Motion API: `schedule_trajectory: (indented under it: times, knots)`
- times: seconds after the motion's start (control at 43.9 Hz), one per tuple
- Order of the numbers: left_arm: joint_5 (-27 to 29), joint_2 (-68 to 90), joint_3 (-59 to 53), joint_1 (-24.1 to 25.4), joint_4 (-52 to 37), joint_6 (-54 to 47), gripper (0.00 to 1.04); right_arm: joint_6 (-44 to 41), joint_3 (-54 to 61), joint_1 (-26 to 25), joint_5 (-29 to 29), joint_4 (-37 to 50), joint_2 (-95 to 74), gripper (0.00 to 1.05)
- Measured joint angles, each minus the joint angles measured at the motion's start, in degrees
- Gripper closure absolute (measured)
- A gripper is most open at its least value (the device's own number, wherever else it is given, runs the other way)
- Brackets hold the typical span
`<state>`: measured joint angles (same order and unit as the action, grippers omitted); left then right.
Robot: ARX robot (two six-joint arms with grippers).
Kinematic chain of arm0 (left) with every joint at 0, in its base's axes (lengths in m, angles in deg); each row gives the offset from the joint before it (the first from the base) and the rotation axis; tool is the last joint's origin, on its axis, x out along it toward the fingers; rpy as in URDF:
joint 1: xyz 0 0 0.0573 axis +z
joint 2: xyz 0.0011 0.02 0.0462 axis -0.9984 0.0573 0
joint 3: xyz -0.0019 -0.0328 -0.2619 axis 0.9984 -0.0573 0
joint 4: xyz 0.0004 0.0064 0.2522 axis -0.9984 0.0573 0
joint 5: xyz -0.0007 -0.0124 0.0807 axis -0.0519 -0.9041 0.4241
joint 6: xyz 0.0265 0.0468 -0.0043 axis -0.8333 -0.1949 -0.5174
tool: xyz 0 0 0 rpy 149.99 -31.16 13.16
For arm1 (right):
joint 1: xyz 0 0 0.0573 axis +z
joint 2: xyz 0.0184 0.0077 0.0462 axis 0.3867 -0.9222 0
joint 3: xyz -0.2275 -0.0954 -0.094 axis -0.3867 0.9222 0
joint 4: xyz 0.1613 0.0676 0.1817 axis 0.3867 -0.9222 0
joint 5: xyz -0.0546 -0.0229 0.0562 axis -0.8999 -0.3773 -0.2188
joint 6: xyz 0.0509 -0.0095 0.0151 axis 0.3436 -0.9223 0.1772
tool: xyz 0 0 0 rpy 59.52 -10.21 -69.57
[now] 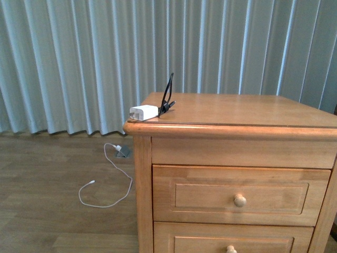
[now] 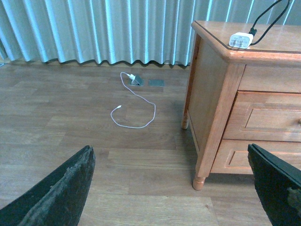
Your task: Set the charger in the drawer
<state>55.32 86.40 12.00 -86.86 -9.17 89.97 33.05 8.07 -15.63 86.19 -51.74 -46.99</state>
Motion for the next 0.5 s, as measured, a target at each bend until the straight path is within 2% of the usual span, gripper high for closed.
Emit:
schedule_trajectory:
  times: [0.091, 0.159, 0.387, 0.501]
  knots:
    - [0.0, 0.0, 0.0, 0.0, 0.0, 0.0, 0.06, -1.9, -4.8, 5.8, -5.1, 12.4, -17.9, 0.08]
    - [0.0, 0.0, 0.0, 0.0, 0.0, 0.0, 0.06, -2.1, -8.3, 8.2, -7.1, 19.3, -29.1, 0.08]
    - [0.0, 0.0, 0.0, 0.0, 0.0, 0.0, 0.06, -1.9, -22.3, 11.5, -11.1, 35.6, -63.7, 0.08]
    - [0.0, 0.0, 0.0, 0.0, 0.0, 0.0, 0.06, -2.1, -28.1, 12.0, -11.9, 39.3, -74.5, 0.08]
